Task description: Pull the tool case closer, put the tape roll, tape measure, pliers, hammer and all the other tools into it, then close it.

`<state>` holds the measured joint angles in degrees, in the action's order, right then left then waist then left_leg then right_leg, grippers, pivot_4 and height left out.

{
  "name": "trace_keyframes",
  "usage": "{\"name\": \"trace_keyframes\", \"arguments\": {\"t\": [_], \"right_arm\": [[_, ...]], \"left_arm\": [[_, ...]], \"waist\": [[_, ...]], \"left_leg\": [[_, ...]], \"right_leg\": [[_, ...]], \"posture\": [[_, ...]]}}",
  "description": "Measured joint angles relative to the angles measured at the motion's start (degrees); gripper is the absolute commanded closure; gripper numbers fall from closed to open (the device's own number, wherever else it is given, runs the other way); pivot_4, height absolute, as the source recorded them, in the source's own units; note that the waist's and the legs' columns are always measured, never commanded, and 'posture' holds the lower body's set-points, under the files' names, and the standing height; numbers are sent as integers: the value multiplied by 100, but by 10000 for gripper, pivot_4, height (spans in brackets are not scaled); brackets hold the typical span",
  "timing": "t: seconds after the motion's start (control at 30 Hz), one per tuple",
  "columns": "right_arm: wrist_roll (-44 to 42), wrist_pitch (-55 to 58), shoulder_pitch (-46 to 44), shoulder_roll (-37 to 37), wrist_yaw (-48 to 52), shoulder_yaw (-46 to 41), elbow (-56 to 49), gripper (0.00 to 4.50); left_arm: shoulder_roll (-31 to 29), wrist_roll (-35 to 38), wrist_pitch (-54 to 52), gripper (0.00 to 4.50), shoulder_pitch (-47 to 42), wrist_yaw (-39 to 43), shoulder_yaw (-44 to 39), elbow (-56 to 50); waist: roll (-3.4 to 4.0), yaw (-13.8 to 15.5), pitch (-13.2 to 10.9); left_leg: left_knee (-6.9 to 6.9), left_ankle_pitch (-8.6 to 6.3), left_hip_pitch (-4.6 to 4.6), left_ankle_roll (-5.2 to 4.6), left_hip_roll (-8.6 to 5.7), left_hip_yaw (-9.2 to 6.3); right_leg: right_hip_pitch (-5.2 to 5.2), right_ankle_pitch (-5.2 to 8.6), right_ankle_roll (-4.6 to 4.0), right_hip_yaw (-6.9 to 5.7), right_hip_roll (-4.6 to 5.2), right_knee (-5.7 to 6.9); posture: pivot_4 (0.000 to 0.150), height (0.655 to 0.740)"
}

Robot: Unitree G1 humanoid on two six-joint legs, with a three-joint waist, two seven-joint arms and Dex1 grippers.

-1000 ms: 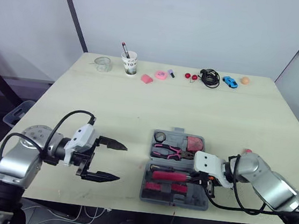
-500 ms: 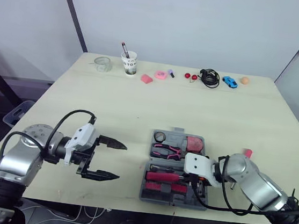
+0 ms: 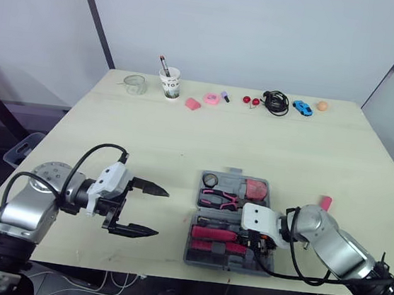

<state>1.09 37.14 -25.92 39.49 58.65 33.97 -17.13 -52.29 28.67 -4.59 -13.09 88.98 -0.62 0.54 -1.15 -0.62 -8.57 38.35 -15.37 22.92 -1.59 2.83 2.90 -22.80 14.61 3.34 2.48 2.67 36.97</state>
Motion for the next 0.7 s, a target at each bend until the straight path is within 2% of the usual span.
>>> {"name": "trace_keyframes", "arguments": {"t": [0.3,0.33,0.37,0.4,0.47,0.7], "right_arm": [[-721,-313,436,-438,-65,-853,-32,29122],[-831,-405,499,-505,-57,-939,-28,32832],[-934,-552,571,-573,-33,-1016,-3,34729],[-1010,-693,637,-614,-20,-1064,26,39676],[-1033,-994,712,-657,-20,-1074,237,44105],[-657,-1640,732,-932,-173,-854,1060,44105]], "left_arm": [[30,1,10,0,-25,0,83,11],[37,1,11,0,-24,0,83,12],[44,1,11,0,-26,0,87,11],[54,2,11,0,-25,0,89,11],[74,11,10,0,-22,-1,90,3],[113,22,5,0,-18,-2,91,-7]], "waist": [[-1,1,1],[-1,1,0],[-1,0,1],[-2,1,1],[-2,0,1],[-3,-3,2]], "left_leg": [[0,0,0,0,0,-2],[0,0,0,0,0,-2],[0,0,0,0,0,-2],[1,0,-1,0,0,-2],[2,0,-2,0,0,-1],[2,0,-3,0,0,-1]], "right_leg": [[1,-1,1,0,-1,1],[2,-1,3,0,-1,1],[2,-1,3,0,-1,1],[3,-1,2,0,-1,1],[3,-1,1,0,-1,2],[2,-1,1,1,-2,6]], "posture": [[1500,7400],[1500,7400],[1500,7400],[1500,7400],[1500,7400],[1500,7400]]}}
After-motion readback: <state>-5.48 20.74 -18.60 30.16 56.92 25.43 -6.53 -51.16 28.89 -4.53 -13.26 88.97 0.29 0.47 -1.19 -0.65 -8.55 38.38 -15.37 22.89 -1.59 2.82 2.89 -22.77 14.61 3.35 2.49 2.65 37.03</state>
